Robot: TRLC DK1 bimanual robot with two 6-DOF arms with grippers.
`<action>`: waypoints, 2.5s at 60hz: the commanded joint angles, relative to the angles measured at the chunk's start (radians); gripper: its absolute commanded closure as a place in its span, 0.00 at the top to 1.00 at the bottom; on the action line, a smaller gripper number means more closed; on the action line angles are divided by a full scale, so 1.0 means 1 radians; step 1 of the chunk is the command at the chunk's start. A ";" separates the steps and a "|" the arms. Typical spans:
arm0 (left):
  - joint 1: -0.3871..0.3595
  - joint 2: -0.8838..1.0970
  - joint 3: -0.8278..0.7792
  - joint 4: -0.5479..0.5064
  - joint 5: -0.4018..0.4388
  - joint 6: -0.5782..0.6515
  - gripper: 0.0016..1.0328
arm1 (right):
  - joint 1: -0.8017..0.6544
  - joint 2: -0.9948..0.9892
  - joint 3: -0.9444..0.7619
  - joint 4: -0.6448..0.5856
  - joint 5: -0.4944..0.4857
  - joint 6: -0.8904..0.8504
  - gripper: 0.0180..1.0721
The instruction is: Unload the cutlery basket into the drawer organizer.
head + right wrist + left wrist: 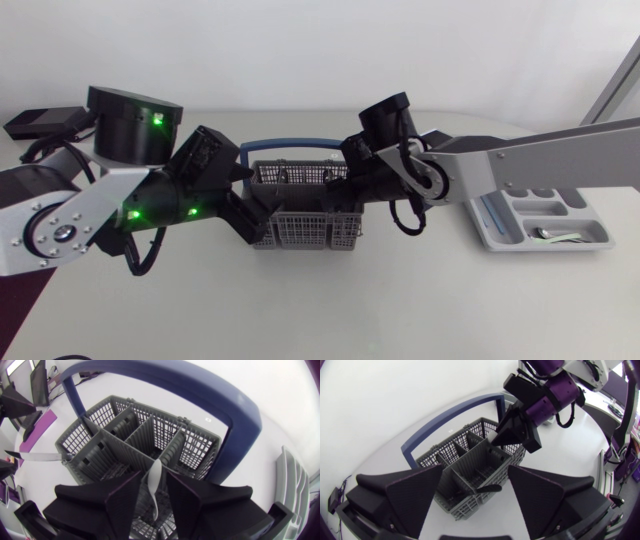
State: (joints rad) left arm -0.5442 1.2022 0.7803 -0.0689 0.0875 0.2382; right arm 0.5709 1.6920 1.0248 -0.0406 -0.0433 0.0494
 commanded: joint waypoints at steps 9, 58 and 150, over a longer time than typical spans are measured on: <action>0.009 -0.012 -0.035 0.017 -0.006 0.023 0.88 | -0.008 0.026 0.011 0.019 0.006 0.026 0.16; -0.002 -0.021 -0.042 0.020 -0.006 0.021 0.88 | -0.016 -0.190 -0.170 0.151 -0.105 0.021 0.07; -0.007 -0.016 -0.023 0.007 -0.008 0.015 0.88 | -1.211 -0.474 -0.310 -0.019 -0.658 -0.499 0.07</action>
State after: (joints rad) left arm -0.5461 1.1843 0.7650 -0.0547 0.0875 0.2405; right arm -0.5865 1.1484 0.6937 -0.0788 -0.6811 -0.3740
